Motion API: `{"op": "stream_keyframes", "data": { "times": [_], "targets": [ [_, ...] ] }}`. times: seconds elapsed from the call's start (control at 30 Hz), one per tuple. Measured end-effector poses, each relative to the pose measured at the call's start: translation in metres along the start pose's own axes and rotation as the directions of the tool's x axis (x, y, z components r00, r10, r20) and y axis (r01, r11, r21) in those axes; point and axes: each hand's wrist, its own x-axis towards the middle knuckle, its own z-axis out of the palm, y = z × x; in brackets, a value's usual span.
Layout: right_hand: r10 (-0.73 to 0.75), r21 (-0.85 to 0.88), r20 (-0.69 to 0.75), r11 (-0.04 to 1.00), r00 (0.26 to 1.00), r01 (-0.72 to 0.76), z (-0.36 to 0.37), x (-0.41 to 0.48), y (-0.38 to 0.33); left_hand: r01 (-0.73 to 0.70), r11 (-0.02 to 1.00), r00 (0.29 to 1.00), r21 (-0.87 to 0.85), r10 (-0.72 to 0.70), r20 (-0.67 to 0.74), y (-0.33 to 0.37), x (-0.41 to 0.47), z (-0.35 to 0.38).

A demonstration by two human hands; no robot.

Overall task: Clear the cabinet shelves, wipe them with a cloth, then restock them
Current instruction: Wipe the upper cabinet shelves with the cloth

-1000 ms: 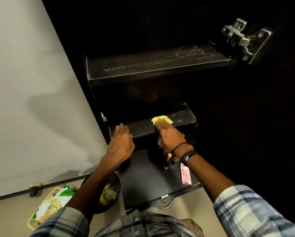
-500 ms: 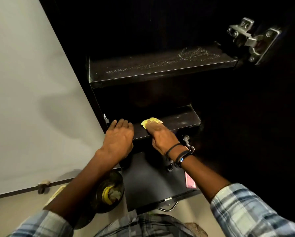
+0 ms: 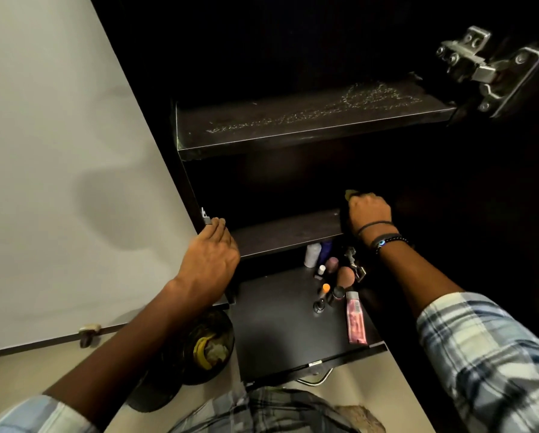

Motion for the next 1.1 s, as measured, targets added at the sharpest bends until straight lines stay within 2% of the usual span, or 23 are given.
{"op": "stream_keyframes", "data": {
  "times": [0.07, 0.1, 0.2, 0.27, 0.33, 0.37, 0.43, 0.53, 0.7, 0.77, 0.83, 0.9, 0.93, 1.0, 1.1],
  "targets": [
    [0.06, 0.094, 0.018, 0.994, 0.998, -0.062, 0.001, -0.001, 0.0, -0.013, 1.0, 1.0, 0.015, 0.013, 0.016, 0.0, -0.002, 0.002],
    [0.028, 0.2, -0.001, 0.979, 1.0, -0.027, 0.002, -0.008, -0.012, -0.016, 1.0, 1.0, 0.023, 0.016, 0.027, 0.0, -0.004, 0.002],
    [-0.185, 0.533, -0.137, 0.814, 0.973, 0.23, 0.014, -0.05, -0.083, -0.011, 0.999, 0.999, 0.035, 0.01, 0.042, 0.001, -0.006, 0.003],
    [-0.382, 0.62, -0.173, 0.674, 0.908, 0.402, 0.014, -0.082, -0.138, -0.013, 1.0, 0.998, 0.028, 0.011, 0.063, 0.004, -0.007, 0.001],
    [-0.512, 0.613, -0.194, 0.602, 0.837, 0.511, 0.012, -0.093, -0.172, -0.02, 0.999, 0.997, 0.027, 0.018, 0.078, 0.003, -0.009, -0.002],
    [-0.517, 0.565, -0.226, 0.621, 0.826, 0.543, 0.011, -0.087, -0.175, -0.026, 0.999, 0.997, 0.021, 0.024, 0.074, 0.002, -0.011, -0.003],
    [-0.415, 0.51, -0.241, 0.715, 0.877, 0.478, 0.011, -0.061, -0.157, -0.032, 0.999, 0.998, 0.019, 0.031, 0.053, -0.001, -0.013, -0.002],
    [-0.294, 0.461, -0.176, 0.819, 0.939, 0.343, 0.01, -0.031, -0.128, -0.037, 0.999, 0.998, 0.039, 0.035, 0.061, -0.001, -0.015, -0.001],
    [-0.519, 0.491, -0.21, 0.677, 0.829, 0.548, -0.003, -0.083, -0.182, 0.016, 0.999, 0.994, -0.042, -0.011, 0.107, 0.009, -0.009, -0.001],
    [-0.491, 0.493, -0.298, 0.655, 0.818, 0.573, -0.001, -0.101, -0.172, 0.019, 0.998, 0.994, -0.062, -0.012, 0.109, 0.01, -0.008, -0.003],
    [-0.41, 0.477, -0.334, 0.703, 0.849, 0.528, 0.009, -0.104, -0.142, 0.001, 0.998, 0.995, -0.066, 0.005, 0.104, 0.009, -0.009, -0.004],
    [-0.298, 0.443, -0.308, 0.795, 0.903, 0.414, 0.017, -0.096, -0.103, -0.023, 0.998, 0.993, -0.055, 0.029, 0.113, 0.009, -0.012, -0.005],
    [-0.211, 0.429, -0.271, 0.847, 0.939, 0.314, 0.022, -0.088, -0.081, -0.031, 0.998, 0.992, -0.052, 0.037, 0.121, 0.01, -0.013, -0.005],
    [-0.051, 0.283, -0.173, 0.954, 0.984, 0.099, 0.025, -0.067, -0.04, -0.031, 0.997, 0.99, -0.068, 0.04, 0.137, 0.013, -0.014, -0.004],
    [0.133, 0.147, -0.104, 0.982, 0.986, -0.117, 0.014, -0.044, -0.003, -0.018, 0.994, 0.99, -0.109, 0.033, 0.14, 0.017, -0.014, -0.003]
  ]
}}
